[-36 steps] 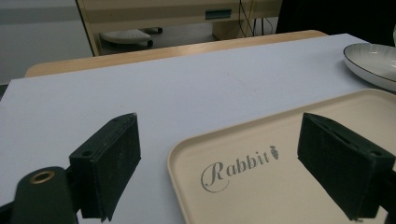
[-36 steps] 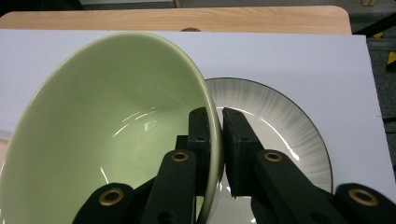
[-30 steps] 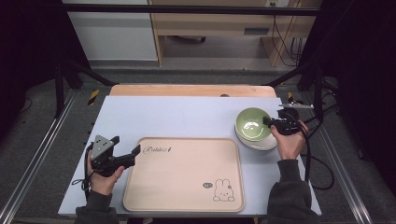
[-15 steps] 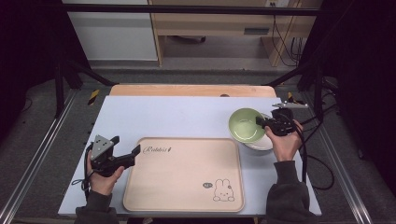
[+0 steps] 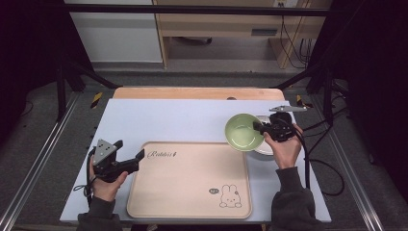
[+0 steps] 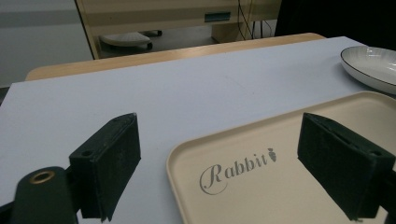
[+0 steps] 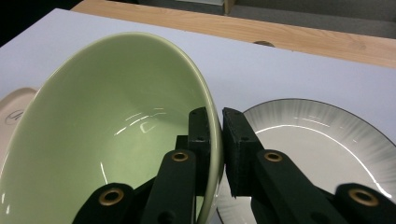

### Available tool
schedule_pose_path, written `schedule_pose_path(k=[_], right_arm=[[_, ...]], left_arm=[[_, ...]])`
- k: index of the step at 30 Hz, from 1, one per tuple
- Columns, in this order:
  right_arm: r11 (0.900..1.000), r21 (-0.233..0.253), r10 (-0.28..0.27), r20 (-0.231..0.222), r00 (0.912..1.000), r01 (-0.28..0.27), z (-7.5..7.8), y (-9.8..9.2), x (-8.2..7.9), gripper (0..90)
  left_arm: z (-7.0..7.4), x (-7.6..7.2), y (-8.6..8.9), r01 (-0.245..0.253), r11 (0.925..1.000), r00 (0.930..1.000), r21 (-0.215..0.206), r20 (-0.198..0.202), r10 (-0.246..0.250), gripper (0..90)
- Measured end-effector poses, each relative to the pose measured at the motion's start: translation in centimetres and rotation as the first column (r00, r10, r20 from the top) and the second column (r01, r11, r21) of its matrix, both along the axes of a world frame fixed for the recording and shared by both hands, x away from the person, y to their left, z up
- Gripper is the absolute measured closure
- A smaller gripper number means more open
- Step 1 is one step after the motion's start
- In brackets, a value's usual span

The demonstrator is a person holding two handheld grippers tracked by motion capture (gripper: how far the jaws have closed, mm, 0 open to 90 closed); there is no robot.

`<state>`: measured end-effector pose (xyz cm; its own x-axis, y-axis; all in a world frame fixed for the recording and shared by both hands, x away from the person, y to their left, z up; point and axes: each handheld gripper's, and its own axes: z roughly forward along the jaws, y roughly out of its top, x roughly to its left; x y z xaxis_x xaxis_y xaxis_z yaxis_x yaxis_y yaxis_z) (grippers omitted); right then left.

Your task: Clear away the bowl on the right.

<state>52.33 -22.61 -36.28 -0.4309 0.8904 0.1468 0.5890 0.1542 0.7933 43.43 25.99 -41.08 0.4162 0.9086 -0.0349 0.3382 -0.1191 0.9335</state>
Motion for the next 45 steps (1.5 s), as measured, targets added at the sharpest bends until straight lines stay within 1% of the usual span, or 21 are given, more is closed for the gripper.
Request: schedule_pose_path(k=[7, 9, 10, 12, 15, 16, 18, 22, 23, 24, 27, 28, 33, 34, 39, 41, 43, 45], right_arm=[[0.999, -0.004, 0.045, 0.008, 0.9989, -0.045, 0.1, 1.1, -0.2, 82.7], [0.999, 0.001, 0.050, 0.006, 0.9987, -0.050, 0.2, 1.3, -0.3, 82.7], [0.998, 0.005, 0.064, 0.003, 0.9979, -0.064, 0.2, 1.5, -0.3, 82.6], [0.997, 0.009, 0.075, 0.001, 0.9972, -0.075, 0.2, 1.8, -0.4, 82.6], [0.996, 0.011, 0.083, 0.001, 0.9965, -0.083, 0.2, 2.1, -0.5, 82.6], [0.995, 0.012, 0.095, -0.001, 0.9955, -0.095, 0.1, 2.4, -0.5, 82.6], [0.995, 0.010, 0.100, -0.004, 0.9950, -0.100, 0.1, 2.5, -0.5, 82.6], [0.992, 0.004, 0.128, -0.010, 0.9917, -0.128, -0.1, 3.6, -0.6, 82.6], [0.992, 0.004, 0.128, -0.010, 0.9917, -0.128, -0.1, 3.6, -0.6, 82.6], [0.991, -0.004, 0.135, -0.010, 0.9908, -0.135, -0.1, 3.8, -0.6, 82.6], [0.989, 0.002, 0.149, -0.016, 0.9887, -0.149, -0.1, 4.2, -0.8, 82.6], [0.987, 0.008, 0.162, -0.018, 0.9866, -0.162, -0.2, 4.6, -0.9, 82.6], [0.983, 0.000, 0.181, -0.016, 0.9833, -0.181, -0.3, 5.4, -1.0, 82.6], [0.981, 0.000, 0.194, -0.024, 0.9807, -0.194, -0.4, 5.9, -1.0, 82.6], [0.977, 0.000, 0.214, -0.031, 0.9764, -0.214, -0.8, 6.6, -0.9, 82.6], [0.975, -0.004, 0.223, -0.045, 0.9737, -0.224, -1.0, 7.0, -1.0, 82.6], [0.973, -0.002, 0.231, -0.044, 0.9720, -0.231, -1.0, 7.1, -1.0, 82.6], [0.970, 0.014, 0.245, -0.049, 0.9683, -0.244, -1.1, 7.5, -1.0, 82.6]], left_arm=[[0.0, 0.0, 0.0, 0.002, 1.0000, 1.0000, 0.000, 0.000, -0.002, 12.8], [0.0, 0.0, 0.0, 0.002, 1.0000, 1.0000, 0.000, 0.001, -0.002, 12.8], [0.0, 0.0, 0.0, 0.002, 1.0000, 1.0000, 0.001, 0.001, -0.002, 12.8], [0.0, 0.0, -0.1, 0.003, 1.0000, 1.0000, 0.002, 0.002, -0.003, 12.7], [0.0, 0.0, -0.1, 0.003, 1.0000, 1.0000, 0.002, 0.002, -0.003, 12.8], [0.1, -0.1, -0.1, 0.005, 1.0000, 1.0000, 0.004, 0.002, -0.005, 12.8], [0.1, -0.1, -0.1, 0.005, 1.0000, 1.0000, 0.003, 0.002, -0.005, 12.7], [0.1, -0.1, -0.1, 0.006, 1.0000, 1.0000, 0.000, 0.005, -0.006, 12.8], [0.1, -0.1, -0.1, 0.006, 1.0000, 1.0000, 0.000, 0.005, -0.006, 12.8], [0.1, -0.1, -0.1, 0.006, 1.0000, 1.0000, 0.000, 0.006, -0.006, 12.8], [0.1, -0.1, -0.1, 0.007, 1.0000, 1.0000, -0.001, 0.006, -0.007, 12.8], [0.1, -0.1, -0.1, 0.008, 1.0000, 1.0000, -0.001, 0.006, -0.008, 12.7], [0.1, -0.1, -0.1, 0.008, 1.0000, 1.0000, 0.000, 0.004, -0.008, 12.7], [0.1, -0.1, -0.1, 0.008, 1.0000, 1.0000, 0.002, 0.003, -0.008, 12.7], [0.1, -0.1, -0.1, 0.010, 0.9999, 0.9999, -0.001, 0.005, -0.010, 12.7], [0.1, -0.1, -0.1, 0.010, 0.9999, 0.9999, -0.002, 0.005, -0.010, 12.7], [0.1, -0.1, -0.1, 0.010, 0.9999, 0.9999, -0.002, 0.005, -0.010, 12.6], [0.1, -0.1, -0.1, 0.011, 0.9999, 0.9999, 0.000, 0.006, -0.011, 12.6]])
